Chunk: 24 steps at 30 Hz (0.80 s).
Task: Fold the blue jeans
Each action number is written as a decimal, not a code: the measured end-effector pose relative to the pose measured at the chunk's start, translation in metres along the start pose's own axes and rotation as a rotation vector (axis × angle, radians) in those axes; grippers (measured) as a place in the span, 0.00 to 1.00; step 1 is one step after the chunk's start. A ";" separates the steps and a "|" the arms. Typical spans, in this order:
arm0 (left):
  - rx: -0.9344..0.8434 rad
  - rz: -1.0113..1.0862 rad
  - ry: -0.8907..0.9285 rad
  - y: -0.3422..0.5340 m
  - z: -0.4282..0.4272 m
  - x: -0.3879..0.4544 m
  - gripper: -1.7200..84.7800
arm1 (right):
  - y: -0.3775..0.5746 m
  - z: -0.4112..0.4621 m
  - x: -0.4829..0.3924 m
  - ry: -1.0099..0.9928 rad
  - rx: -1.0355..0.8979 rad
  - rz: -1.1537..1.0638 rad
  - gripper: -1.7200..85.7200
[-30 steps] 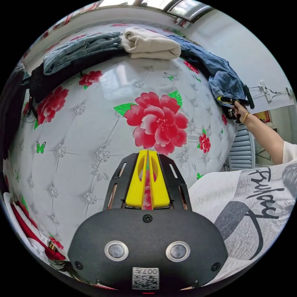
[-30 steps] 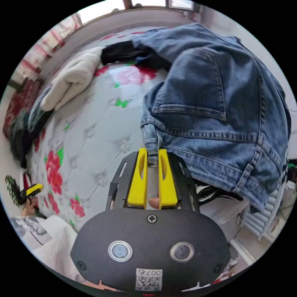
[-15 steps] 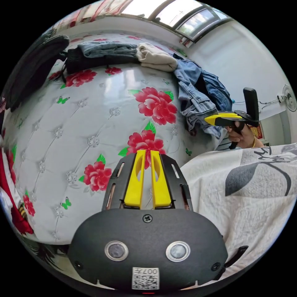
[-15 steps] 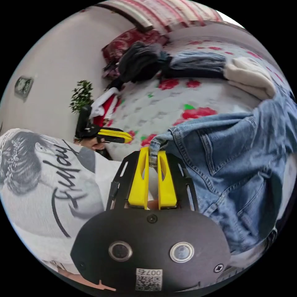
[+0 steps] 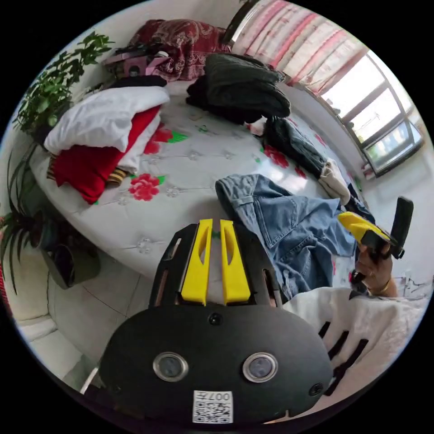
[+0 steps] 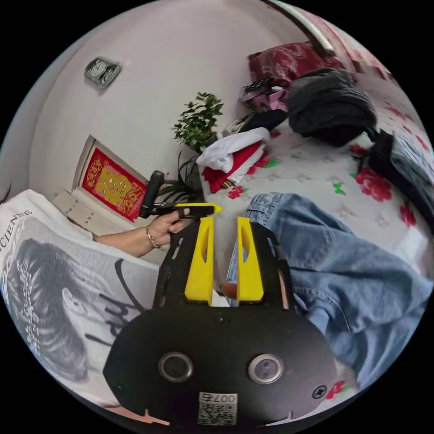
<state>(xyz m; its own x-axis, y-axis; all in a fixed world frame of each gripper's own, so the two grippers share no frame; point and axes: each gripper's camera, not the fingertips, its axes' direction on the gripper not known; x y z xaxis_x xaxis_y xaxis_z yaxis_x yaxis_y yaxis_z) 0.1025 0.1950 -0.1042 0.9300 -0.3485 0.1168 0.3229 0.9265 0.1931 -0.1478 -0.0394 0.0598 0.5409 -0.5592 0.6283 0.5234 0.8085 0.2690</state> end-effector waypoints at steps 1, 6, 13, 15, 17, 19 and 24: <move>0.013 0.033 -0.021 0.001 -0.005 0.007 0.05 | 0.026 -0.025 0.025 0.068 0.041 0.082 0.08; -0.036 0.471 0.168 -0.008 0.015 0.120 0.07 | 0.150 -0.128 0.128 0.318 0.139 0.478 0.10; -0.459 1.085 0.418 -0.013 0.130 0.322 0.16 | 0.239 -0.233 0.200 0.424 0.286 0.765 0.13; -0.579 1.307 0.182 0.012 0.175 0.373 0.15 | 0.243 -0.261 0.218 0.434 0.352 0.796 0.13; -0.571 1.373 0.182 0.009 0.176 0.386 0.12 | 0.243 -0.289 0.239 0.453 0.399 0.829 0.14; -0.534 1.337 0.144 -0.004 0.174 0.377 0.06 | 0.243 -0.322 0.267 0.480 0.440 0.863 0.14; -0.505 0.926 0.072 -0.059 0.168 0.265 0.01 | 0.244 -0.364 0.323 0.506 0.465 0.893 0.15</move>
<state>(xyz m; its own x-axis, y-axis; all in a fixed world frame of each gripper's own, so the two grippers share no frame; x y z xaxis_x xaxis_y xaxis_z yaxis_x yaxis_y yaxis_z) 0.2999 0.0239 0.0790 0.8536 0.5186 -0.0497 -0.4978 0.7836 -0.3717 0.3945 -0.0895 0.0632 0.8587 0.3294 0.3926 -0.4241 0.8868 0.1835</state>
